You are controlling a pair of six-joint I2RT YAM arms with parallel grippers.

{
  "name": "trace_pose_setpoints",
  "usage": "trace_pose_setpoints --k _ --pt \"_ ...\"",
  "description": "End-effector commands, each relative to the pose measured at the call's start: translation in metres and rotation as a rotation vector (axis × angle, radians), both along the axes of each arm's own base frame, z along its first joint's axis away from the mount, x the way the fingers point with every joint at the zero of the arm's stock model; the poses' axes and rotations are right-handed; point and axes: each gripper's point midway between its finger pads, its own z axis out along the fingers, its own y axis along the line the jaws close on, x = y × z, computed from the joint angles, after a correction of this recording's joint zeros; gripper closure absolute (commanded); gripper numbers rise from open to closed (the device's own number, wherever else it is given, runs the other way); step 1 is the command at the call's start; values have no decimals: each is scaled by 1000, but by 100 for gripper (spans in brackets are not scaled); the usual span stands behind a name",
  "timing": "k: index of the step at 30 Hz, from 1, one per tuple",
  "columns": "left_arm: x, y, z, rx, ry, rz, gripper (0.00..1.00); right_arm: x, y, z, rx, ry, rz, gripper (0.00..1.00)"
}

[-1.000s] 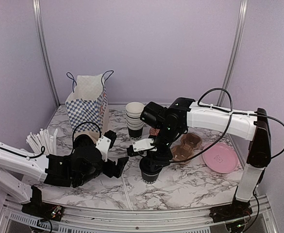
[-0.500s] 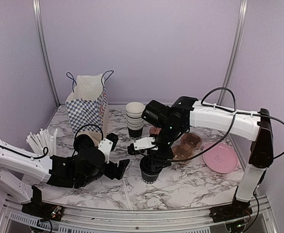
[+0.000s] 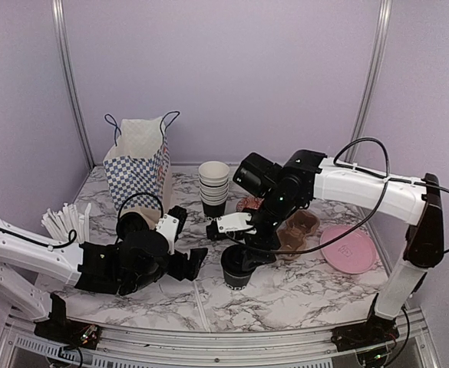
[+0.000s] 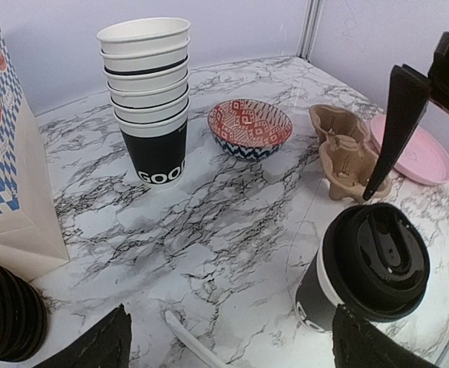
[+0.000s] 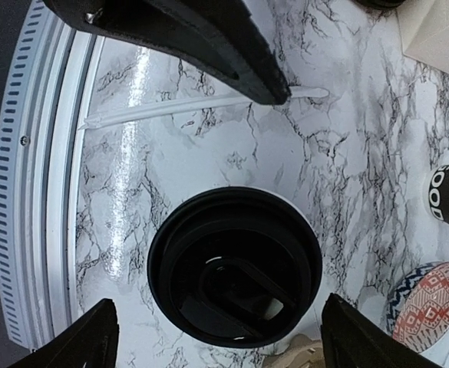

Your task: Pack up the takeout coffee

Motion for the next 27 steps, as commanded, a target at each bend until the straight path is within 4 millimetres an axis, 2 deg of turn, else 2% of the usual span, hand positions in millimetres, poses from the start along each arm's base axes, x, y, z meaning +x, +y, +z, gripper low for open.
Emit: trace_pose_setpoints --k 1,4,7,9,11,14,18,27 --pt "5 -13 8 -134 151 72 13 22 -12 41 172 33 -123 14" --pt "10 -23 2 -213 298 109 17 47 -32 46 240 91 -247 22" --pt "11 -37 -6 -307 423 96 22 61 -53 37 294 192 -376 32" --pt "11 -44 -9 -332 453 78 25 59 -65 24 309 281 -430 34" --pt "12 -47 -12 -337 471 75 27 49 -72 8 298 367 -445 36" --pt "12 -53 -14 -354 503 50 30 30 -73 -10 296 477 -435 39" --pt "11 -62 -16 -363 533 10 33 18 -67 -13 327 572 -407 40" --pt "9 -69 -17 -348 542 -26 37 26 -55 -19 332 654 -407 51"
